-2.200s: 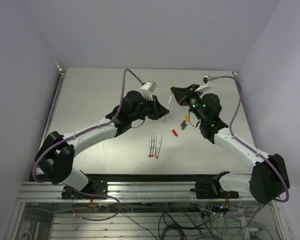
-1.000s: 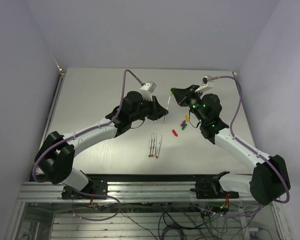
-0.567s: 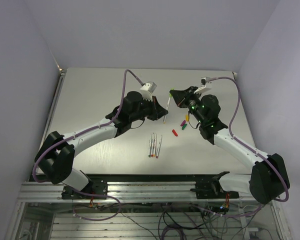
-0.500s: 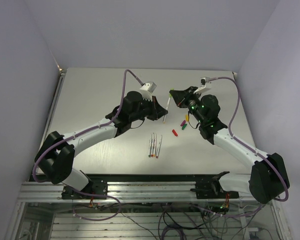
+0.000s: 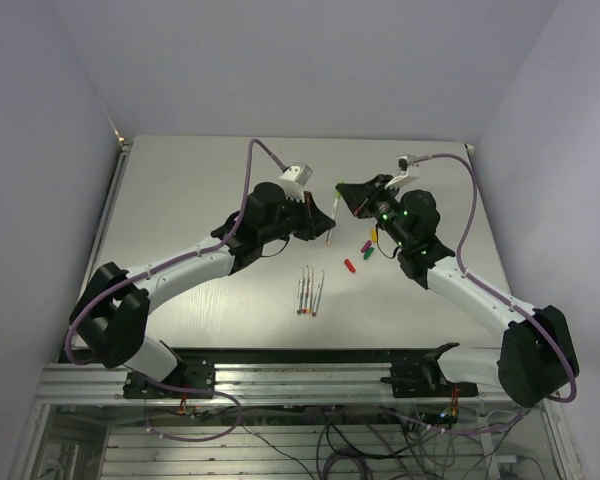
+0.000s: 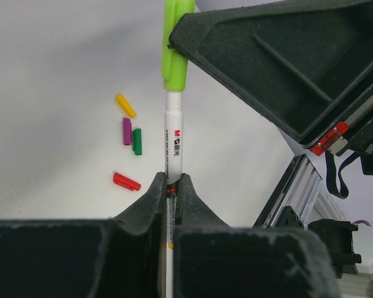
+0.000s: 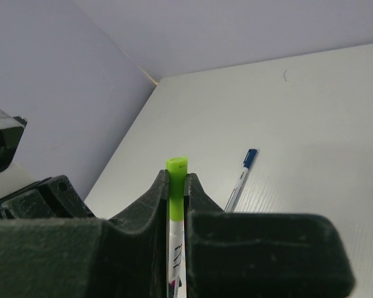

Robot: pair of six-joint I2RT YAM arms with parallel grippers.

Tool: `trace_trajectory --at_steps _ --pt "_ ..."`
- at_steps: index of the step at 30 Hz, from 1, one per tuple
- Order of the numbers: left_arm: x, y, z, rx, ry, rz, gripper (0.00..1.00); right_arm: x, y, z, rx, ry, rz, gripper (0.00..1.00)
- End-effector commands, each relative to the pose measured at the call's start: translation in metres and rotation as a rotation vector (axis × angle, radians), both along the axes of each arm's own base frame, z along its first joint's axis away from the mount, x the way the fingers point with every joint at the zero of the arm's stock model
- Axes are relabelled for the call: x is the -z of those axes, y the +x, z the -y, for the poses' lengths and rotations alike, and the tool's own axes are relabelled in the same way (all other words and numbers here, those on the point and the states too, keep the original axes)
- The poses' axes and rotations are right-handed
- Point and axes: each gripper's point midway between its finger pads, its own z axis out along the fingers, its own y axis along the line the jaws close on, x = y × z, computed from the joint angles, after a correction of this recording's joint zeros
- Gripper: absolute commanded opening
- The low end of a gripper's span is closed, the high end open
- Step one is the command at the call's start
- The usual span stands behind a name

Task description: Insert the pens into the pen caps

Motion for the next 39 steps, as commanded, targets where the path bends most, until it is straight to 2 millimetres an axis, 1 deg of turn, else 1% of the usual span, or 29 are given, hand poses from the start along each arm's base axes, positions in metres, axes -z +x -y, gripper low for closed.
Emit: trace_trajectory --at_steps 1,4,7,12,14,17,20,26,29,35,39 --pt "-0.019 0.013 0.003 -0.041 -0.056 0.060 0.07 0.012 -0.012 -0.016 -0.114 -0.039 -0.040 0.00" --pt "-0.024 0.018 0.002 -0.060 -0.075 0.073 0.07 0.025 -0.017 -0.024 -0.168 -0.068 -0.089 0.00" --pt "-0.029 0.025 0.000 -0.088 -0.094 0.089 0.07 0.043 -0.018 -0.025 -0.181 -0.094 -0.161 0.00" --pt "-0.039 0.038 -0.006 -0.131 -0.106 0.120 0.07 0.061 -0.023 -0.025 -0.193 -0.126 -0.225 0.00" --pt "-0.041 0.045 -0.010 -0.155 -0.105 0.130 0.07 0.065 -0.025 -0.026 -0.196 -0.144 -0.239 0.00" --pt "-0.049 0.055 -0.017 -0.183 -0.132 0.148 0.07 0.073 -0.027 -0.025 -0.193 -0.175 -0.257 0.00" --pt "-0.054 0.064 -0.020 -0.207 -0.152 0.154 0.07 0.082 -0.034 -0.034 -0.210 -0.213 -0.280 0.00" --pt "-0.068 0.079 -0.027 -0.263 -0.183 0.178 0.07 0.106 -0.039 -0.040 -0.229 -0.309 -0.352 0.00" --pt "-0.076 0.086 -0.031 -0.289 -0.190 0.198 0.07 0.119 -0.042 -0.040 -0.228 -0.340 -0.390 0.00" --pt "-0.093 0.096 -0.042 -0.331 -0.213 0.238 0.07 0.135 -0.043 -0.039 -0.226 -0.421 -0.430 0.00" --pt "-0.099 0.096 -0.042 -0.322 -0.226 0.250 0.07 0.149 -0.044 -0.039 -0.223 -0.480 -0.460 0.00"
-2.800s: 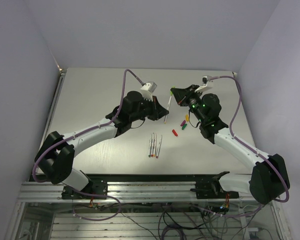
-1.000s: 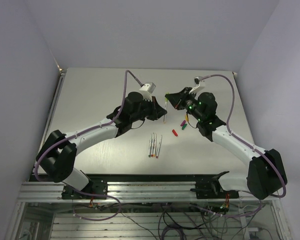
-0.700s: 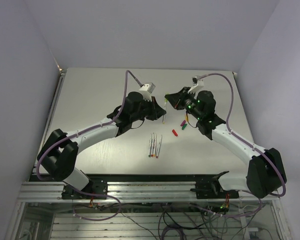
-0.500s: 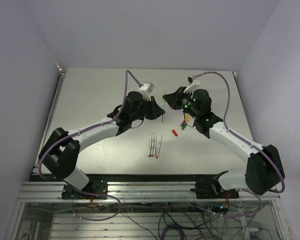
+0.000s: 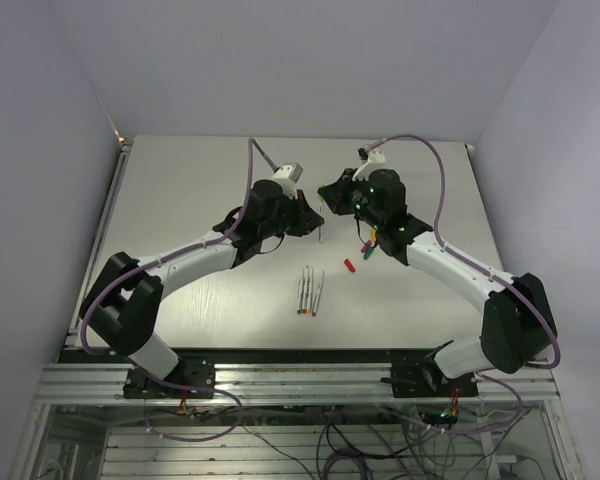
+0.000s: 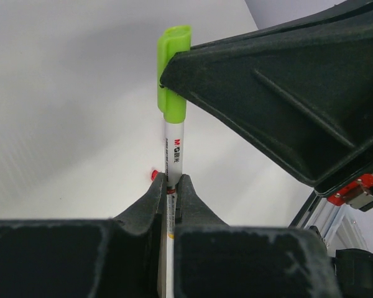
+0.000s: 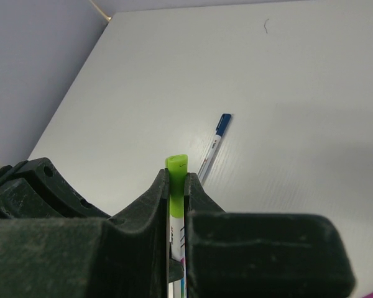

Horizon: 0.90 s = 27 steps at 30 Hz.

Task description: Insert the pens into the pen caps

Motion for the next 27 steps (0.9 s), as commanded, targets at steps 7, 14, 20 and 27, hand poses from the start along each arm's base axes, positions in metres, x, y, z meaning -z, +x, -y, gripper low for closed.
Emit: trace_trajectory --at_steps 7,14,20,27 --pt "-0.108 0.056 -0.019 -0.175 -0.187 0.281 0.07 0.088 -0.039 -0.005 -0.077 -0.211 -0.272 0.00" --pt "-0.019 0.047 -0.023 -0.172 -0.012 0.074 0.07 0.012 0.004 -0.014 0.000 -0.156 -0.074 0.16" --pt "0.044 0.044 -0.035 -0.217 0.143 -0.050 0.07 -0.055 0.021 -0.012 0.062 -0.088 0.078 0.53" --pt "0.072 0.059 -0.043 -0.287 0.241 -0.102 0.07 -0.088 0.016 0.025 0.215 -0.078 0.163 0.57"
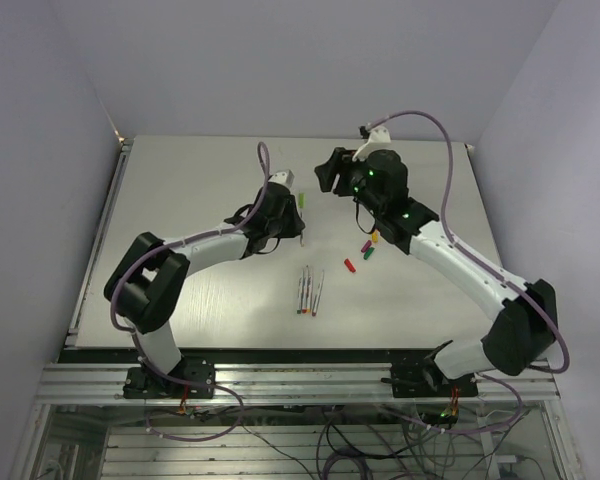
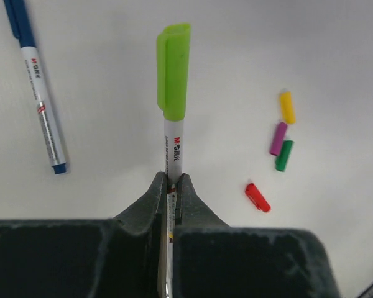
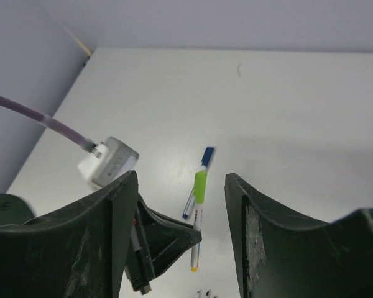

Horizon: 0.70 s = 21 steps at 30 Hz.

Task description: Insert the pens into the pen caps

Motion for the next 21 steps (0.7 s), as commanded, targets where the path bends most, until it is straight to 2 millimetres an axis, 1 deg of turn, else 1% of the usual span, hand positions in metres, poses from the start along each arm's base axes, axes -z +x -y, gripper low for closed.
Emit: trace_trajectory --at_steps 1,3,4,5,7,8,9,10,11,12,13,15,17,18,19,21 --pt "-0.006 0.026 -0.008 -0.079 0.068 0.020 0.07 -0.025 -0.003 0.036 0.150 -0.013 0.069 0.57" --pt "-0.002 0.037 -0.010 -0.089 0.111 0.013 0.07 -0.015 -0.007 0.050 0.208 -0.038 0.045 0.57" --pt "0.000 0.043 -0.012 -0.099 0.136 0.014 0.07 -0.006 -0.009 0.057 0.231 -0.055 0.028 0.57" --pt "0.003 0.049 -0.014 -0.107 0.159 0.011 0.07 -0.004 -0.012 0.061 0.242 -0.056 0.021 0.57" --pt "0.010 0.061 -0.018 -0.124 0.210 -0.002 0.08 0.010 -0.018 0.068 0.264 -0.067 -0.013 0.57" --pt "0.015 0.065 -0.021 -0.130 0.239 -0.018 0.08 0.014 -0.021 0.071 0.273 -0.067 -0.025 0.57" --pt "0.027 0.070 -0.023 -0.133 0.275 -0.043 0.08 0.018 -0.024 0.074 0.281 -0.066 -0.039 0.57" --pt "0.028 0.078 -0.025 -0.142 0.296 -0.052 0.09 0.021 -0.027 0.077 0.292 -0.062 -0.047 0.56" --pt "0.041 0.078 -0.030 -0.146 0.332 -0.088 0.09 0.023 -0.029 0.080 0.300 -0.059 -0.056 0.56" --pt "0.046 0.082 -0.033 -0.149 0.357 -0.105 0.10 0.026 -0.031 0.081 0.305 -0.056 -0.063 0.56" --pt "0.047 0.087 -0.033 -0.152 0.377 -0.114 0.11 0.027 -0.033 0.083 0.308 -0.053 -0.068 0.56" --pt "0.056 0.089 -0.038 -0.149 0.419 -0.143 0.12 0.028 -0.036 0.086 0.316 -0.043 -0.075 0.56" --pt "0.060 0.091 -0.041 -0.149 0.443 -0.157 0.13 0.027 -0.037 0.087 0.322 -0.036 -0.075 0.56" --pt "0.061 0.091 -0.041 -0.149 0.450 -0.161 0.13 0.036 -0.040 0.089 0.323 -0.047 -0.092 0.56" --pt "0.062 0.091 -0.043 -0.152 0.456 -0.165 0.13 0.040 -0.041 0.090 0.326 -0.053 -0.099 0.56" --pt "0.065 0.090 -0.045 -0.155 0.458 -0.172 0.14 0.042 -0.042 0.090 0.325 -0.056 -0.105 0.56"
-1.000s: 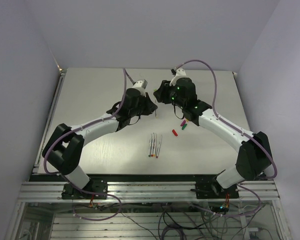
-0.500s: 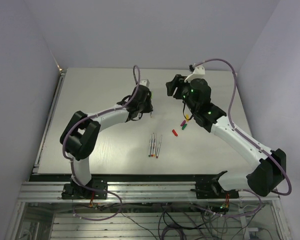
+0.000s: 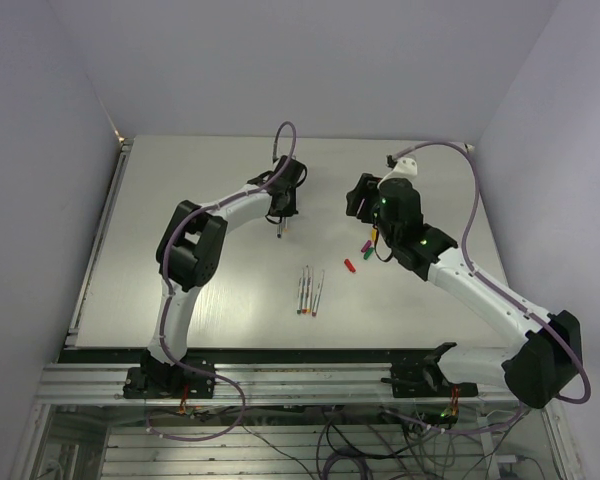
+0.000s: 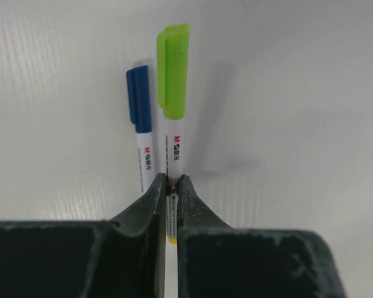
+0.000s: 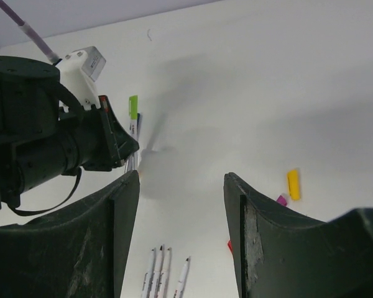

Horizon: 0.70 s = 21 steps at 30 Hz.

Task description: Insert the pens into the pen caps

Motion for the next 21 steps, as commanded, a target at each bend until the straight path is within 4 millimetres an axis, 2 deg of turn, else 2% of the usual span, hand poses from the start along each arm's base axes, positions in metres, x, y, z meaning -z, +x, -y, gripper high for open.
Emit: trace_trajectory --at_steps 1,13,21 --pt "-0.002 -0.002 -0.012 -0.008 0.057 -0.023 0.14 0.005 -0.004 0.008 0.035 0.007 -0.013 0.56" --pt "0.021 -0.016 -0.006 0.022 0.022 -0.097 0.12 0.009 -0.003 0.002 0.014 0.019 -0.025 0.55" --pt "0.035 -0.023 0.007 0.041 -0.044 -0.150 0.12 0.012 -0.003 -0.002 0.004 0.035 -0.036 0.55"
